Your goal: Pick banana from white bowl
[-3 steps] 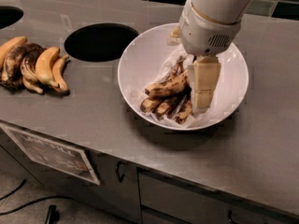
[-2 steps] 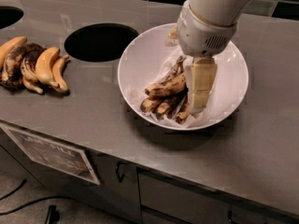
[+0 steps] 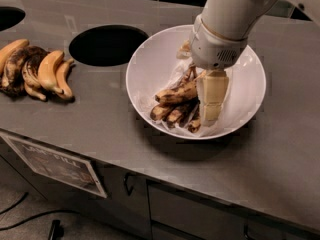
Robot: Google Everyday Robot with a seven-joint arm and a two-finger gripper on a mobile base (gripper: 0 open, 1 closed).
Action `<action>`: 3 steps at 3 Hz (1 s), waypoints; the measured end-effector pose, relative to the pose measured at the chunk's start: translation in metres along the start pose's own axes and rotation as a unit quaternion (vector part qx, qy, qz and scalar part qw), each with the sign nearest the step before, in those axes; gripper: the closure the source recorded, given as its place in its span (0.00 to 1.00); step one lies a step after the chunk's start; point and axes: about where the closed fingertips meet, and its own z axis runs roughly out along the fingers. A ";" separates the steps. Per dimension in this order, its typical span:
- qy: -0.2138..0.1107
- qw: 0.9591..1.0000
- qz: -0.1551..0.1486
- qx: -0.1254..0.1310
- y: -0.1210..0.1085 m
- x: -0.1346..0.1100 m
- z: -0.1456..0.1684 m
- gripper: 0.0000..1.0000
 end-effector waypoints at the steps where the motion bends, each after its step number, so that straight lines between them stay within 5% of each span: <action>1: 0.001 1.000 -0.002 -0.003 -0.003 0.001 0.002 0.02; 3: 0.002 1.000 -0.010 -0.012 -0.022 -0.002 0.012 0.11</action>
Offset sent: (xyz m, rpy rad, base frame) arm 0.0145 0.0026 -0.0090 -0.0205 0.0410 0.0234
